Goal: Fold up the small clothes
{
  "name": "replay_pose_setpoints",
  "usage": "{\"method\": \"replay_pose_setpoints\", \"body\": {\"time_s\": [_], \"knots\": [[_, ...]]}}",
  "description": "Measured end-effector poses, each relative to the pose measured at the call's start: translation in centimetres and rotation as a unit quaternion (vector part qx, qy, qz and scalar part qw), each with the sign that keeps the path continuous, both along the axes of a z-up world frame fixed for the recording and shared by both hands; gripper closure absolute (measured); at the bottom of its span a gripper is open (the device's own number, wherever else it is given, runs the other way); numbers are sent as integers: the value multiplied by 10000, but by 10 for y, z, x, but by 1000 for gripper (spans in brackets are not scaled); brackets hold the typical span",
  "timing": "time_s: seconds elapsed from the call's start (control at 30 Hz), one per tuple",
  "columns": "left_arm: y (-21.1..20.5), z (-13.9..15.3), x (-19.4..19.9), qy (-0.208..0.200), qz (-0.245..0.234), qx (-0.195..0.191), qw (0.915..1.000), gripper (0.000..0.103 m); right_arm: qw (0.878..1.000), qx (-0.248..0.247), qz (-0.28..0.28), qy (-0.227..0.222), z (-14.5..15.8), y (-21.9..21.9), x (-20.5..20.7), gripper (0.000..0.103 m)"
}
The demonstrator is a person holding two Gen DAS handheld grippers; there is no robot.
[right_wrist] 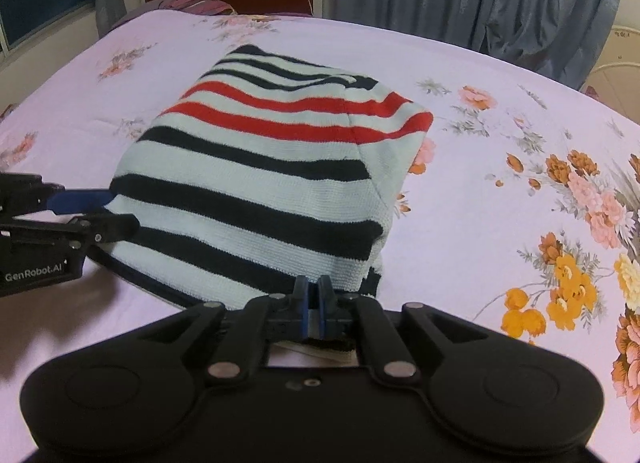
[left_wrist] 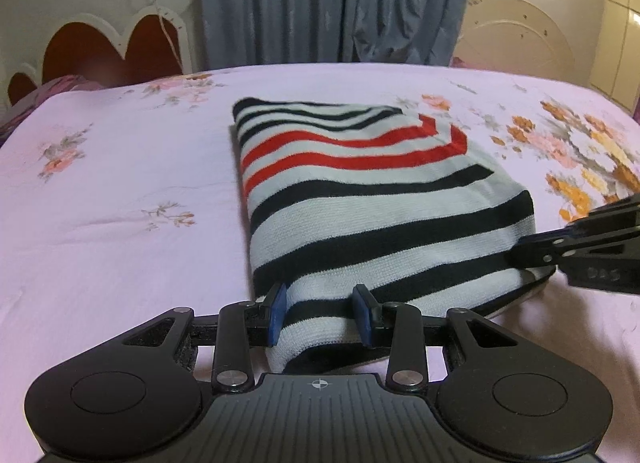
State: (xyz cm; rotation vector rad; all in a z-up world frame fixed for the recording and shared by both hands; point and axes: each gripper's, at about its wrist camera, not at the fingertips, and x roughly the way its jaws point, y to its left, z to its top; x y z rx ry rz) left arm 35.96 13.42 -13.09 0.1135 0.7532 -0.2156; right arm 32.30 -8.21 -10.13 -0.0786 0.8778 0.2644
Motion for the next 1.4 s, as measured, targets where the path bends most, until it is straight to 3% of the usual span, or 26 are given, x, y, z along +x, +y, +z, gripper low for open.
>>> {"method": "replay_pose_setpoints", "body": {"time_s": [0.1,0.13,0.17,0.2,0.27,0.47,0.57,0.73,0.9,1.07,1.4], "knots": [[0,11,-19,-145,151,-69,9998,66,9990,220,-177,-354,16,-13,-23,80],[0,12,-27,-173,222,-95,9996,54,9986,258,-237,-399,18,-17,-29,77],[-1,14,-35,-188,279,-138,9993,39,9981,320,-264,-449,21,-22,-39,65],[-2,15,-46,-252,386,-177,9988,6,9976,351,-314,-513,23,-26,-48,38],[-4,21,-71,-598,708,-168,9956,0,9959,231,-536,-698,27,-34,-67,3],[-15,45,-138,-622,725,-441,9944,0,9940,-143,-926,-557,30,-54,-123,1],[-19,60,-167,-596,785,-457,9941,0,9932,51,-879,-756,45,-59,-162,1],[-25,87,-217,-901,724,-441,9923,0,9892,320,-975,-1051,77,-63,-214,1],[-28,107,-260,-1115,755,-602,9891,0,9875,254,-890,-1278,99,-60,-250,1],[-29,117,-284,-1251,807,-577,9872,0,9854,120,-809,-1492,113,-55,-276,1],[-26,126,-301,-1357,842,-546,9857,0,9831,148,-803,-1640,120,-54,-288,1]]}}
